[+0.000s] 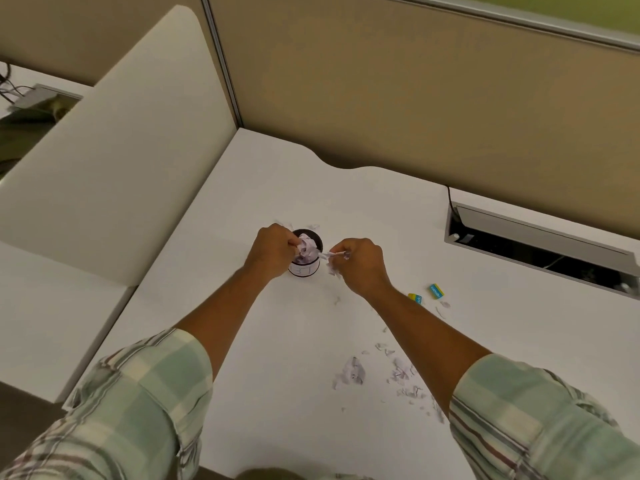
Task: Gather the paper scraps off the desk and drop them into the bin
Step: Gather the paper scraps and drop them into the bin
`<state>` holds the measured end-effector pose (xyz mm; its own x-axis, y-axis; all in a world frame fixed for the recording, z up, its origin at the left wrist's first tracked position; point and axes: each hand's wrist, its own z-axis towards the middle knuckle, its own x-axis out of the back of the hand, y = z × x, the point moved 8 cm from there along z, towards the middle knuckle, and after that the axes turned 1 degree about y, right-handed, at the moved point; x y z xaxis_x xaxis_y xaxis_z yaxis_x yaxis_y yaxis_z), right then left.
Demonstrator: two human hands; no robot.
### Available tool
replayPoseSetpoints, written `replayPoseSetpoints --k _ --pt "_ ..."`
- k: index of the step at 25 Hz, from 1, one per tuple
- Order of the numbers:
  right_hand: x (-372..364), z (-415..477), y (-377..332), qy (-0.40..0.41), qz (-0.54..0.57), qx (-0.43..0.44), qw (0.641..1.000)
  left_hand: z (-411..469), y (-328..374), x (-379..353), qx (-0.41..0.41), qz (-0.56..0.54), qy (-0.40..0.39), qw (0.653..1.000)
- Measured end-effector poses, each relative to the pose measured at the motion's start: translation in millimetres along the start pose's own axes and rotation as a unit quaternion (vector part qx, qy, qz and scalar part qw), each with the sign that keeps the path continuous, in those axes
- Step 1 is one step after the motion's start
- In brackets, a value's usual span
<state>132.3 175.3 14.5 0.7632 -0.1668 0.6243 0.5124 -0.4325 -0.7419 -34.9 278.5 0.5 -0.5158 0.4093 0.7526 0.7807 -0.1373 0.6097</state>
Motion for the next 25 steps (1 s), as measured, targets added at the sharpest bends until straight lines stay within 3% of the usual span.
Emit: replayPoseSetpoints --k 7,14,21,25 --pt "-17.1 30.1 -52.9 -0.023 -0.124 0.08 0.989 -4.0 -25.3 17.8 0.026 -0.05 0.065 0.996" --pt "-68.0 45.4 -64.4 -0.115 -0.265 0.108 0.951 -16.1 -42.2 11.2 0.038 -0.089 0.089 0.991" --pt "-69.9 42.4 -70.2 -0.089 -0.253 0.159 0.95 -21.5 -36.5 5.4 0.002 -0.053 0.093 0.994" --pt "-69.7 40.5 -65.5 -0.111 -0.309 0.159 0.931 -23.2 -36.8 9.9 -0.004 -0.037 0.114 0.993"
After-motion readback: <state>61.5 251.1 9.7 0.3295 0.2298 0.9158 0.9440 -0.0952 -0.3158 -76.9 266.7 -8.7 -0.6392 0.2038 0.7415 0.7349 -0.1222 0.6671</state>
